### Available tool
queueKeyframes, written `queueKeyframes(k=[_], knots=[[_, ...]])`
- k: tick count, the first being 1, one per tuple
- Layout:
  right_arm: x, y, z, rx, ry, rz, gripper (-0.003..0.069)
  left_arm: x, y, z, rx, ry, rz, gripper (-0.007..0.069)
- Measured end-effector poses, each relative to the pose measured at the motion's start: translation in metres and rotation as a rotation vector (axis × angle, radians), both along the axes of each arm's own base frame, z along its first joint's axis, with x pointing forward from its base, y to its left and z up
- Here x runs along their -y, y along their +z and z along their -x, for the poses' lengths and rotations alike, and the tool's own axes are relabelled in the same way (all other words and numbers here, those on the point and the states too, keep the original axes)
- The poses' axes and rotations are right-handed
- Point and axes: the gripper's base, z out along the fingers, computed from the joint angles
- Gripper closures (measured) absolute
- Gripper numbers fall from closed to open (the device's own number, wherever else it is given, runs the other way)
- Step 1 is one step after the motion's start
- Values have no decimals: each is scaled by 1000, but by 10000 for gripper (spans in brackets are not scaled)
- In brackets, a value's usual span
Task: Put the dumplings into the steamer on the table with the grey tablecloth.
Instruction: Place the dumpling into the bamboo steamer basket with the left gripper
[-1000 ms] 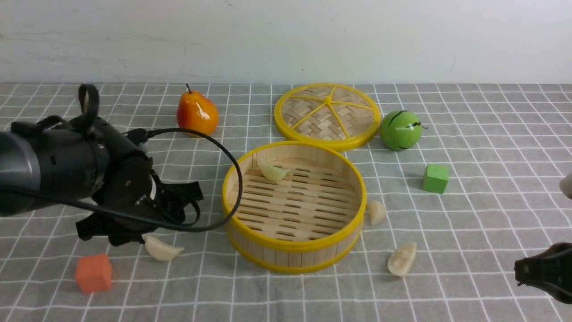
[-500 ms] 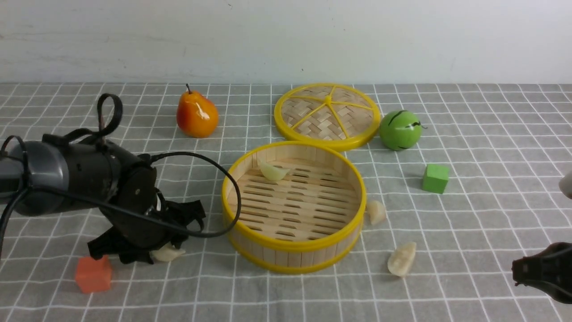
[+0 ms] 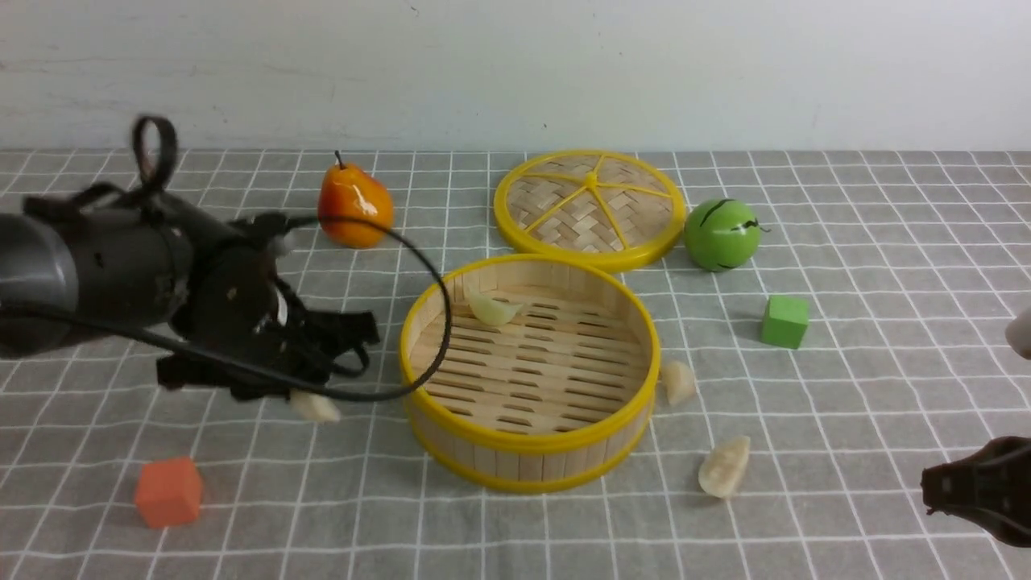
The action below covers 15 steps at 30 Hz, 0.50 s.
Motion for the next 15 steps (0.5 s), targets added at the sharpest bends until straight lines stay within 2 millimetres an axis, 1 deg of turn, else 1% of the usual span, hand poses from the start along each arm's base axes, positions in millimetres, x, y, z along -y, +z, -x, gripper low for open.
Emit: queueKeyframes(k=[1,2,3,4,6,7,9,10,11,12,13,15], knots=[[0,0,0,4,-1,2,567,9,18,1,48,-54,20,451],[0,0,0,7,-1,4,566,14,27,1,72,-77,30,451],[0,0,0,9,3,7,565,28,46,2,124,-153,58,451],[0,0,-1,9,5,9,565,38,54,2,147,-202,75,451],[0,-1,-1,6,6,8,566,54,55,-1,154,-263,101,451],[0,-1,-2,2,7,7,566,63,48,-7,147,-299,96,451],[0,-3,-3,-5,7,4,566,70,35,-15,131,-326,83,451],[0,-3,-3,-10,7,1,566,73,22,-22,107,-338,67,451],[0,-5,-4,-18,8,0,564,77,2,-29,68,-357,38,451],[0,-5,-4,-20,9,1,564,78,-11,-33,37,-365,19,451],[0,-5,-4,-21,9,1,564,79,-21,-35,15,-372,2,451],[0,-5,-4,-19,14,5,562,80,-32,-38,-2,-385,-20,437]])
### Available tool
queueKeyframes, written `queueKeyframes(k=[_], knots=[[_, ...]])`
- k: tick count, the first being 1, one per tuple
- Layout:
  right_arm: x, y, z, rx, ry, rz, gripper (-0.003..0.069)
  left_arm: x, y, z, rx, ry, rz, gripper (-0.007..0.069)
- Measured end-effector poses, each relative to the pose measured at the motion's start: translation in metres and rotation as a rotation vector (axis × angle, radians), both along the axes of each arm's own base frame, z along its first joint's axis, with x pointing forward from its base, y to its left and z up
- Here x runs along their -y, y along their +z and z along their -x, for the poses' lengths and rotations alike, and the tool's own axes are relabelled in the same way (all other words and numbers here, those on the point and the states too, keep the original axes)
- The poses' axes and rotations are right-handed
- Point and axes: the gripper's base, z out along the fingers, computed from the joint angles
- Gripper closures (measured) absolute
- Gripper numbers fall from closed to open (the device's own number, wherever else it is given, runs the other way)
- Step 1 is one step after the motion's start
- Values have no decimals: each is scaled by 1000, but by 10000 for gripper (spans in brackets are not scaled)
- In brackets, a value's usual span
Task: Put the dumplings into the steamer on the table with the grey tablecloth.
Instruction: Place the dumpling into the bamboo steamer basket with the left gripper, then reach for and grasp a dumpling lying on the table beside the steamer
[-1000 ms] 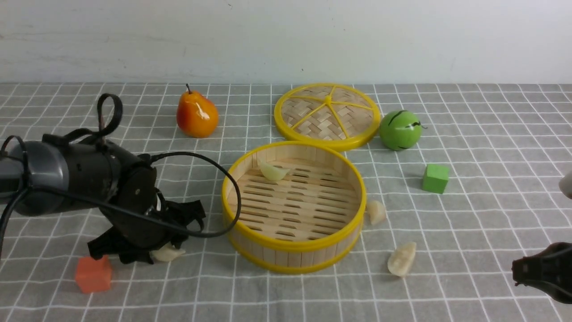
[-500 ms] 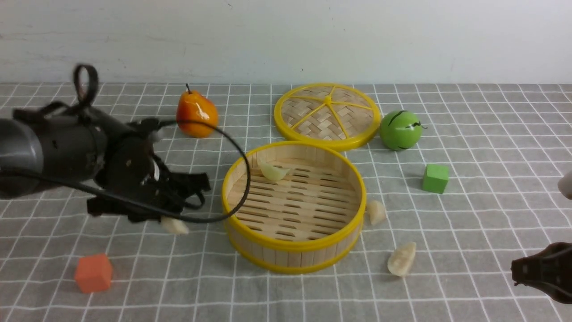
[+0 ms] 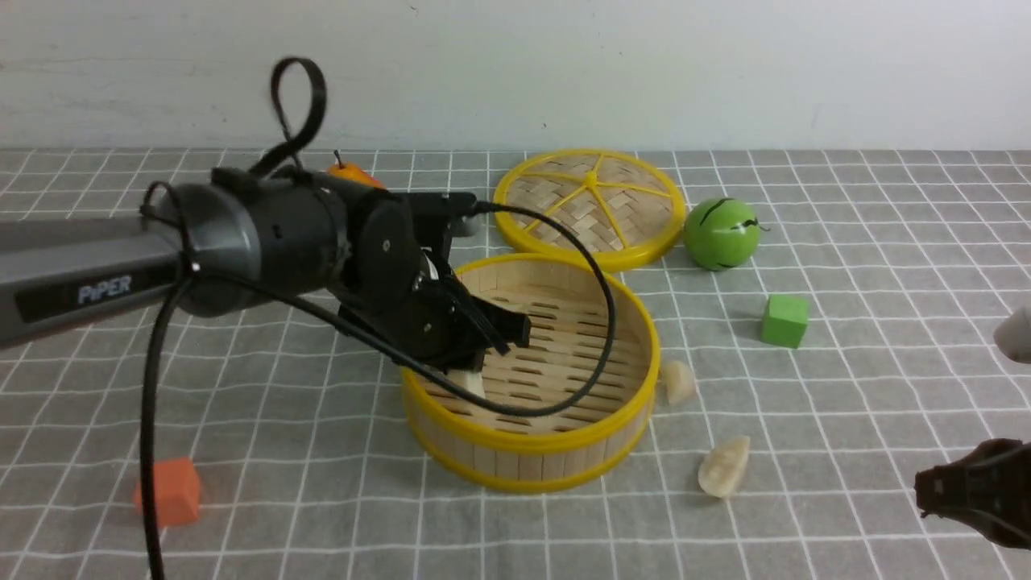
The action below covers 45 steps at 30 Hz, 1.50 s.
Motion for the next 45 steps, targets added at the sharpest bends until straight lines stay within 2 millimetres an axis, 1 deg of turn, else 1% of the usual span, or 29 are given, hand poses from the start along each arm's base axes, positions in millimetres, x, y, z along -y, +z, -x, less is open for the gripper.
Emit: queueKeyframes(k=[2,6,8,9,10,11,12,13,14,15,16,17,18,19,20,22,24,25,26,28,29,30,33,34,36,38,39,42,45], knots=[[0,0,0,3,14,9,562,1,-2,-3,14,-5,-4,402],[-8,0,2,11,104,24,552,2,0,-6,41,-11,-3,237],[-15,2,3,18,149,26,546,2,7,-5,37,-11,-5,181],[-19,4,3,24,178,28,543,1,15,-4,35,-12,-7,158],[-25,7,1,31,209,27,539,-1,29,0,40,-13,-6,144],[-31,11,-2,36,237,24,535,-4,48,5,55,-14,-1,139],[-33,13,-3,41,245,22,534,-5,52,6,61,-15,1,140],[-41,20,-10,48,271,13,529,-11,83,17,110,-16,20,153],[-42,21,-11,49,273,11,529,-11,83,17,106,-16,18,156],[-52,29,-22,53,295,3,517,-21,121,36,163,-15,47,196],[-58,32,-31,50,305,1,505,-29,147,52,209,-14,71,226],[-59,33,-33,49,306,2,503,-29,147,52,209,-14,71,226],[-67,35,-49,35,313,10,473,-42,177,76,273,-13,104,283],[-70,34,-58,22,311,12,459,-47,187,86,298,-13,111,314],[-73,30,-70,5,308,28,425,-58,202,105,341,-12,132,352],[-78,21,-96,-27,302,57,365,-76,216,138,393,-11,148,426],[-83,8,-121,-48,299,79,316,-93,214,168,415,-11,138,492],[-84,5,-126,-53,298,81,312,-94,213,171,417,-11,136,498],[-88,-5,-144,-65,293,89,291,-108,200,192,415,-11,99,552],[-92,-17,-164,-72,282,93,279,-125,178,216,403,-8,39,606],[-93,-20,-170,-71,278,94,277,-131,168,225,395,-4,20,621],[-95,-27,-180,-75,274,95,276,-139,151,236,374,8,-14,638],[-95,-41,-202,-82,255,98,277,-158,117,265,349,57,-37,638],[-95,-42,-203,-83,252,97,277,-159,118,266,355,61,-31,638],[-90,-51,-212,-105,217,85,288,-170,95,286,330,104,-12,638],[-87,-58,-216,-124,189,76,303,-176,81,296,315,132,4,638],[-86,-59,-217,-127,185,74,307,-178,79,299,317,138,11,638],[-88,-68,-218,-150,177,67,325,-181,67,305,318,148,23,638],[-93,-78,-218,-175,185,66,332,-180,62,304,346,141,34,638]])
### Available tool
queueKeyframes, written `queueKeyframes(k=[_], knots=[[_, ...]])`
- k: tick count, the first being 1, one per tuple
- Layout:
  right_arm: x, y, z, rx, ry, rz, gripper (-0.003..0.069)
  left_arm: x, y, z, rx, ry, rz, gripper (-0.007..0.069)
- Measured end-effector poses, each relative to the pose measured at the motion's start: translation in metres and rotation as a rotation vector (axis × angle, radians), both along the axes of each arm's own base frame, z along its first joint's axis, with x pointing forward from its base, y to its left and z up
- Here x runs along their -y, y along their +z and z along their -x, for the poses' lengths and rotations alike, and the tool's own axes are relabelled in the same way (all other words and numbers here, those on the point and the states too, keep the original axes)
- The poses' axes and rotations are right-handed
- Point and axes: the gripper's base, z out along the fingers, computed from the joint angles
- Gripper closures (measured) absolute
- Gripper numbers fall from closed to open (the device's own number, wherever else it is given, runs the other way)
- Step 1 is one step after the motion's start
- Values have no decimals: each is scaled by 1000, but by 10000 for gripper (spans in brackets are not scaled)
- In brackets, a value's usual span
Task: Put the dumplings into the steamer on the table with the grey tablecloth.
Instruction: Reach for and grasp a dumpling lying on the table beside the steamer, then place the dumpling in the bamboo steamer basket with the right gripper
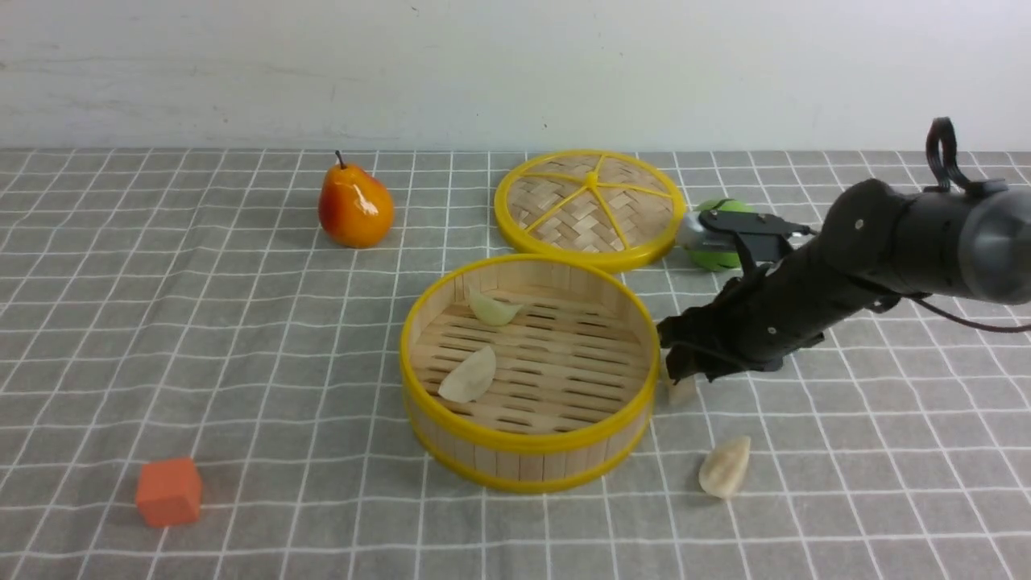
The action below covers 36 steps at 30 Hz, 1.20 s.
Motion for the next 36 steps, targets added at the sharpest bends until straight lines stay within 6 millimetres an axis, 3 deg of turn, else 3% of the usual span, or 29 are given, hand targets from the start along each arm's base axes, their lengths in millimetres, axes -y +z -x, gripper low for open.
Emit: queueKeyframes(k=[3,8,11,13,17,20,22,23,24,26,27,31,35,36], knots=[[-1,-7,-2,-10,-2,3,360,1,-2,-2,25,-7,-3,638],[1,-6,-2,3,23,39,496,2,-2,-3,40,-12,2,638],[4,1,0,23,71,94,492,2,-2,-3,39,-12,2,638],[6,15,1,41,106,126,493,2,-2,-3,41,-13,3,638],[2,64,0,133,135,119,493,2,-1,-4,59,-18,12,638],[-20,102,0,241,170,68,493,3,0,-4,68,-20,17,638],[-40,110,1,293,212,45,493,3,-1,-4,68,-20,17,638],[-54,109,1,314,235,34,493,3,-1,-4,69,-21,17,638],[-54,110,1,320,231,32,493,3,-1,-4,69,-21,17,638],[-80,90,-3,345,251,20,493,3,0,-4,72,-21,18,638],[-81,88,-4,344,251,21,493,3,0,-4,72,-21,18,638],[-92,33,-17,257,219,32,484,3,-2,-5,70,-22,17,638],[-91,16,-20,213,185,25,393,3,-2,-4,68,-22,22,638],[-91,18,-19,210,171,16,323,4,-2,-4,66,-23,24,638]])
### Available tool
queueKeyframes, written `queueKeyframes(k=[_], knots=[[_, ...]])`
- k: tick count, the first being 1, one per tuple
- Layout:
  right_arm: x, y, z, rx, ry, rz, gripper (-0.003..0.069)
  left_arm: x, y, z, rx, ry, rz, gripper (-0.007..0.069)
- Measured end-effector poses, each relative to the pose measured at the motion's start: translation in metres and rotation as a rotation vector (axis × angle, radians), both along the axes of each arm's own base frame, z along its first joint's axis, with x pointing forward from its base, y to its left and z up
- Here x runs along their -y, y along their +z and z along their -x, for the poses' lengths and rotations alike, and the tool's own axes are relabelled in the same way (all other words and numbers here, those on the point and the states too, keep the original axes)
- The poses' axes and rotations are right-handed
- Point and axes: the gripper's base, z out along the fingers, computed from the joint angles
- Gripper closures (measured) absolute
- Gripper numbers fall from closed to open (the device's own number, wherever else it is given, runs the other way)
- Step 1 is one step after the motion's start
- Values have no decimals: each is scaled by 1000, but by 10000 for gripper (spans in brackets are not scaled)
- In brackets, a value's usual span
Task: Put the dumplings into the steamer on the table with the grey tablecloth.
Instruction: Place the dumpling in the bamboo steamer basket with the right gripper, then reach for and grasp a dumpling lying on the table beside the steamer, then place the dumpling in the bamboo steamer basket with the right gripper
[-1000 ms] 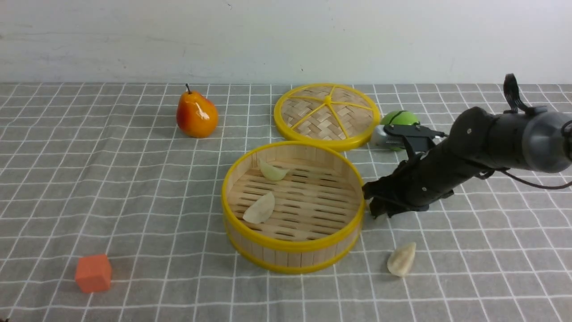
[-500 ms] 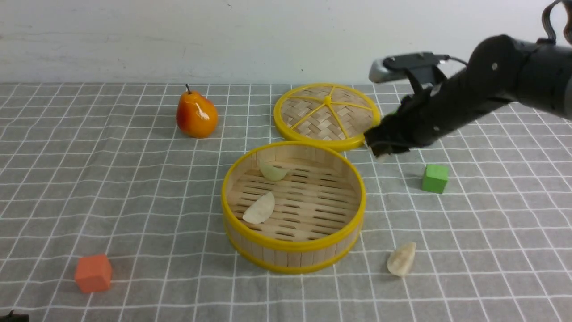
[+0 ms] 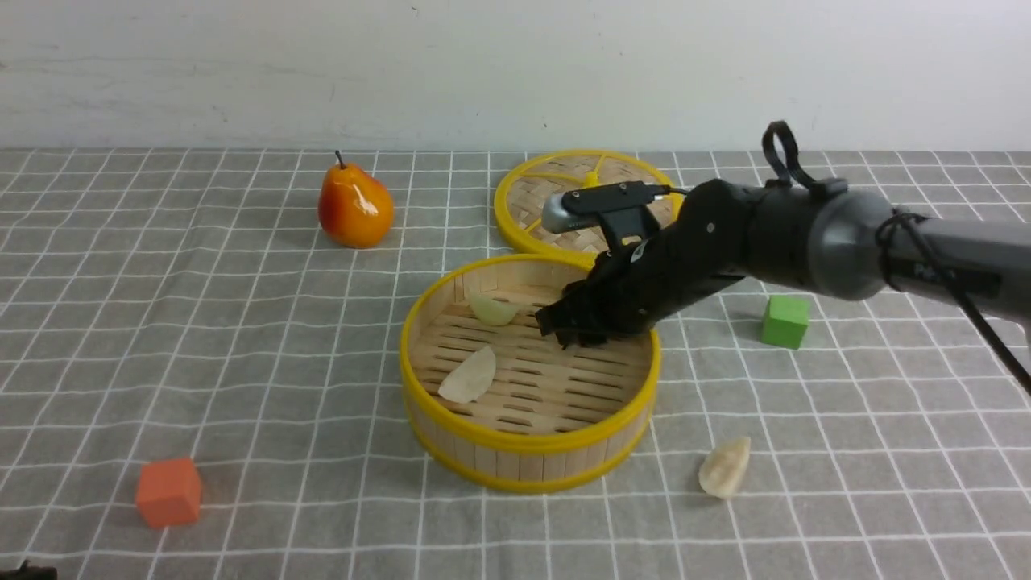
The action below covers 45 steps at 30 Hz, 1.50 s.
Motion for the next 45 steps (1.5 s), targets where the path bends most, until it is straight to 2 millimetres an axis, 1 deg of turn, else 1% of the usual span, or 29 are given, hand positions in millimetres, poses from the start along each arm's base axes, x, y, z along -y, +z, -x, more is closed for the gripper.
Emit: queueKeyframes(k=[2,3,5,6,7,8,9,10,11,12,14,17,19,21,24,27,28,30,31,32,34,36,39,40,41,42,43,44,45], knots=[[1,10,3,2,3,-6,246,0,0,0,-2,0,3,638],[3,19,5,4,9,-8,209,0,0,0,-2,-1,4,638],[7,42,13,6,27,-13,162,1,0,0,-4,-1,8,638],[9,49,15,6,31,-14,155,1,0,0,-5,-1,10,638],[16,72,25,-3,40,-21,142,1,0,0,-7,-1,15,638],[22,87,33,-16,43,-21,142,1,0,0,-9,-2,17,638],[30,102,43,-39,38,-15,147,1,0,1,-9,-3,22,638],[37,109,51,-65,30,1,157,1,0,0,-8,-3,23,638],[44,110,60,-97,17,31,169,1,0,0,-8,-3,24,638],[50,106,69,-136,-2,69,181,2,0,1,-9,-3,25,638],[61,85,84,-215,-50,131,201,2,0,1,-9,-4,27,636],[73,42,103,-316,-161,158,220,2,0,1,-9,-3,28,635],[77,23,107,-308,-238,124,224,2,0,1,-9,-3,28,633],[79,10,109,-296,-305,81,226,2,0,1,-9,-3,28,630],[79,-2,108,-300,-340,65,230,2,0,1,-10,-3,28,628],[78,-22,105,-335,-347,87,274,2,-2,0,-14,-4,26,626],[78,-25,104,-338,-339,97,295,2,-3,0,-15,-4,26,626],[78,-25,104,-326,-305,113,378,2,-3,0,-16,-4,26,624],[78,-25,104,-321,-290,119,401,2,-3,0,-15,-4,26,624],[78,-24,103,-319,-282,122,412,2,-3,0,-14,-5,27,624],[77,-19,105,-333,-212,157,412,2,-3,0,-13,-5,27,622],[76,-6,106,-331,-176,167,412,2,-3,0,-12,-5,28,621],[68,35,97,-231,-133,117,412,2,-2,0,-2,-8,33,621],[68,35,97,-232,-134,114,412,2,-2,0,-1,-8,33,621],[56,64,90,-128,-77,77,412,3,-2,0,3,-9,35,619],[54,66,89,-116,-68,75,412,3,-2,0,3,-9,35,619],[43,81,84,-38,-22,52,412,3,-1,0,4,-9,33,619],[32,87,79,15,14,34,412,2,-1,-1,6,-9,32,619],[25,88,76,38,35,28,412,2,-1,-1,6,-9,31,618]])
